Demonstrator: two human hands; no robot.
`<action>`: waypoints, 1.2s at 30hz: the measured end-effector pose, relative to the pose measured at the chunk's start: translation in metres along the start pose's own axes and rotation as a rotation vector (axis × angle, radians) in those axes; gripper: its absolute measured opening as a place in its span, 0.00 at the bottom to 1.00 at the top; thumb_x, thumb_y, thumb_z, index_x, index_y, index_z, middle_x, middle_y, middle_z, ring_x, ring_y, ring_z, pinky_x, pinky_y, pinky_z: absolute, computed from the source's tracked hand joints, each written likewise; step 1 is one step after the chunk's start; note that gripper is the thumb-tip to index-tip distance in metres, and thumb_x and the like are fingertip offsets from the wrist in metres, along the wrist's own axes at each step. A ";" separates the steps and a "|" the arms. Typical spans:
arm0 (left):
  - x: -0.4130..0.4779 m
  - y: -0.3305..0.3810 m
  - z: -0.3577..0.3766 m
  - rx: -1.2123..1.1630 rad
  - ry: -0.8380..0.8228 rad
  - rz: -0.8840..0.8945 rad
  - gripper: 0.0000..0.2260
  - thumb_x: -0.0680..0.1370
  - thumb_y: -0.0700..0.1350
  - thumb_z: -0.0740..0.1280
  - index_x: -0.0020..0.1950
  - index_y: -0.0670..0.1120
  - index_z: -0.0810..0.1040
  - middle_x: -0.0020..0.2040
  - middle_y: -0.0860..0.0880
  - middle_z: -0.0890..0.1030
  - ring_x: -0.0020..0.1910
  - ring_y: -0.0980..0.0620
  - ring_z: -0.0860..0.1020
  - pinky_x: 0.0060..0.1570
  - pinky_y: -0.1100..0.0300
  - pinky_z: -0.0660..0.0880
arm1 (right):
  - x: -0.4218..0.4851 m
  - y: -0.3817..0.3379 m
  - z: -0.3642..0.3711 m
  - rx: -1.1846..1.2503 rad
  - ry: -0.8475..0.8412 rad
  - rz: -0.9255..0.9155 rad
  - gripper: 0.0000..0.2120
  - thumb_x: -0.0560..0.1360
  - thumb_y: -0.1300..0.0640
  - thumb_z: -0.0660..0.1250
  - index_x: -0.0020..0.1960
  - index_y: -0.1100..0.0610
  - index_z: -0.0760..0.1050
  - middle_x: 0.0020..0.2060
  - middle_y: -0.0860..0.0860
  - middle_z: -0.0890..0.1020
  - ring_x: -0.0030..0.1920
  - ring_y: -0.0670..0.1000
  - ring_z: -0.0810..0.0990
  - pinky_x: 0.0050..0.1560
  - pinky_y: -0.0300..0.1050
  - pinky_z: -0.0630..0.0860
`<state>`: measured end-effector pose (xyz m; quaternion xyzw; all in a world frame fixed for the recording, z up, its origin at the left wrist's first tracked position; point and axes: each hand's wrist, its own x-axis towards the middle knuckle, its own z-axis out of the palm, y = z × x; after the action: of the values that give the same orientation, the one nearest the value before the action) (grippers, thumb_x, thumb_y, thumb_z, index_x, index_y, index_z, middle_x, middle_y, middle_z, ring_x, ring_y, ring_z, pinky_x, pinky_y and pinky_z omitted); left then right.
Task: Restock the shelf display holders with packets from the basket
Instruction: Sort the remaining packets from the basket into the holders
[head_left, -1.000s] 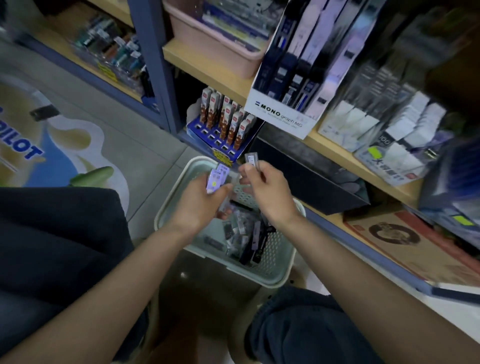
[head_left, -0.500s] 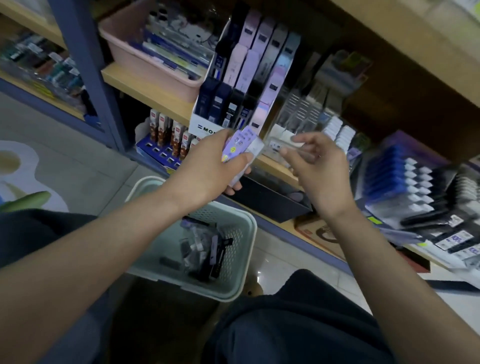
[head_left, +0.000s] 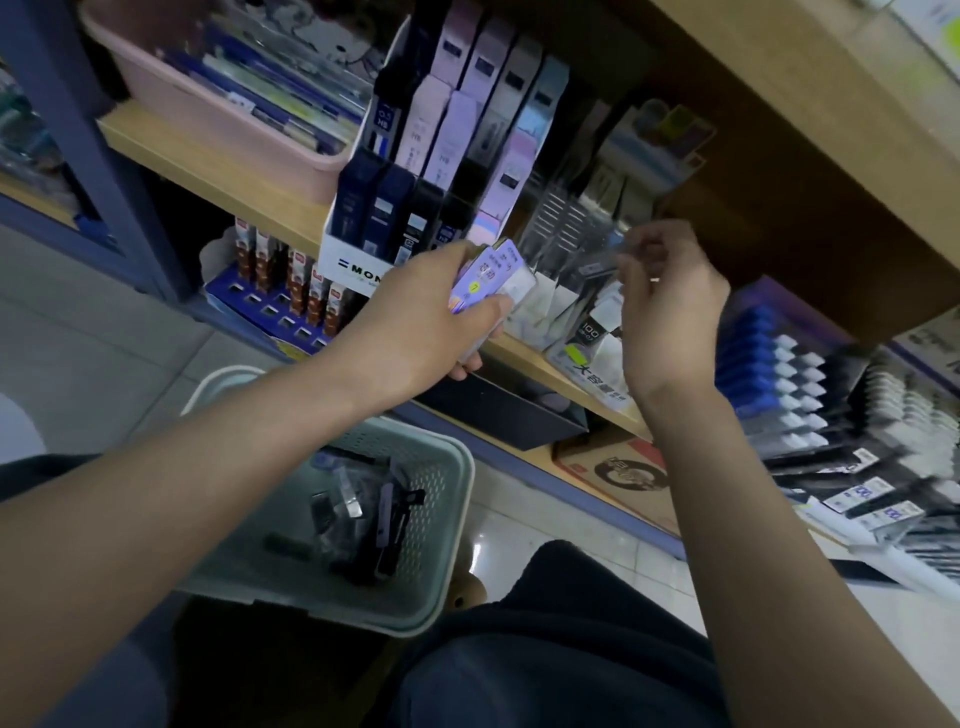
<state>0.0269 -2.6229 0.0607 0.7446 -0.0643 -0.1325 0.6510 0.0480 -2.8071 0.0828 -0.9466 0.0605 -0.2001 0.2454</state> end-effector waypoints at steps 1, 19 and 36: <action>0.002 0.000 0.001 -0.004 0.001 0.002 0.05 0.79 0.43 0.62 0.55 0.48 0.72 0.42 0.49 0.80 0.29 0.56 0.77 0.28 0.67 0.75 | 0.002 0.002 0.001 -0.029 -0.014 -0.019 0.08 0.77 0.65 0.62 0.55 0.60 0.75 0.49 0.51 0.79 0.49 0.50 0.78 0.51 0.47 0.76; 0.015 0.002 0.013 -0.088 -0.047 -0.060 0.05 0.79 0.43 0.63 0.54 0.48 0.73 0.40 0.51 0.80 0.29 0.54 0.78 0.31 0.60 0.78 | 0.009 0.016 0.020 -0.284 -0.089 -0.021 0.08 0.78 0.58 0.63 0.54 0.56 0.78 0.56 0.53 0.74 0.55 0.51 0.74 0.54 0.50 0.75; 0.023 -0.001 -0.002 -0.001 0.021 -0.047 0.04 0.79 0.47 0.62 0.45 0.50 0.72 0.35 0.51 0.78 0.22 0.59 0.73 0.24 0.67 0.71 | 0.004 -0.020 -0.010 0.542 -0.176 0.239 0.02 0.78 0.63 0.63 0.48 0.57 0.72 0.40 0.51 0.77 0.38 0.48 0.80 0.41 0.40 0.80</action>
<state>0.0496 -2.6276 0.0576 0.7469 -0.0398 -0.1402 0.6488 0.0482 -2.7944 0.1021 -0.8466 0.0944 -0.0958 0.5150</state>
